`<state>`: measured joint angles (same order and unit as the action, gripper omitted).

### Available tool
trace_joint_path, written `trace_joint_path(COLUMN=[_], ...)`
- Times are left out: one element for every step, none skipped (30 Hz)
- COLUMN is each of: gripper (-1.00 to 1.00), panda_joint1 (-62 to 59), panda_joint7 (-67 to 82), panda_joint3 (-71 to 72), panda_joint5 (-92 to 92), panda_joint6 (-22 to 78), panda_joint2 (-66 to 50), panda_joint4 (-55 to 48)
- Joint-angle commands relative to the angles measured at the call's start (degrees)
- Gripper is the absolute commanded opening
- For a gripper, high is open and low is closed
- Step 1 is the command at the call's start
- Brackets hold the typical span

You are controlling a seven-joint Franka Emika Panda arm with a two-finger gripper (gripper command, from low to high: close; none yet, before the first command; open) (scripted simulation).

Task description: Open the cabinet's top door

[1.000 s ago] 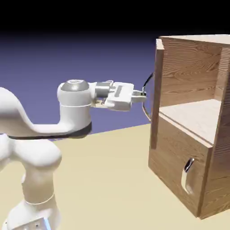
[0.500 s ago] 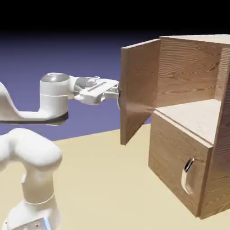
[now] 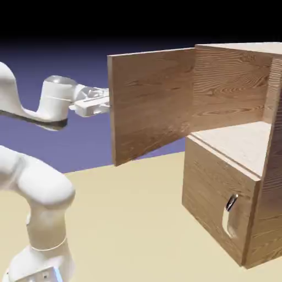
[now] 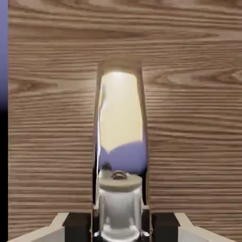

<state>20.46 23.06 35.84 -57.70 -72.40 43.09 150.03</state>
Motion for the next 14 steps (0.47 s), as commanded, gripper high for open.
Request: trace_joint_path(gripper=[-1.0, -1.0, -1.0, -1.0, -1.0, -1.0, -1.0, -1.0, -1.0, -1.0, -1.0, -1.0, -1.0, -1.0], panda_joint1=[-1.3, -2.6, -3.9, -5.3, -6.7, -8.1, -9.5, -10.8, -12.1, -13.4, -14.6, -15.6, -16.5, -16.8], panda_joint7=[-0.8, -1.7, -2.6, -3.5, -4.5, -5.5, -6.5, -7.6, -8.7, -9.9, -11.1, -12.4, -13.7, -14.1], panda_joint3=[1.8, 3.5, 5.2, 6.9, 8.6, 10.2, 11.9, 13.5, 15.0, 16.6, 18.1, 19.5, 20.8, 21.2], panda_joint5=[1.2, 2.3, 3.3, 4.2, 5.0, 5.8, 6.5, 7.0, 7.5, 8.0, 8.3, 8.6, 8.9, 9.0], panda_joint6=[2.0, 4.0, 6.1, 8.2, 10.2, 12.3, 14.4, 16.4, 18.5, 20.5, 22.5, 24.4, 26.3, 26.9], panda_joint2=[-2.1, -4.2, -6.2, -8.3, -10.4, -12.5, -14.5, -16.6, -18.7, -20.8, -22.9, -24.9, -27.0, -27.6], panda_joint4=[-2.0, -4.0, -6.1, -8.2, -10.2, -12.3, -14.3, -16.3, -18.3, -20.2, -22.0, -23.8, -25.5, -26.0])
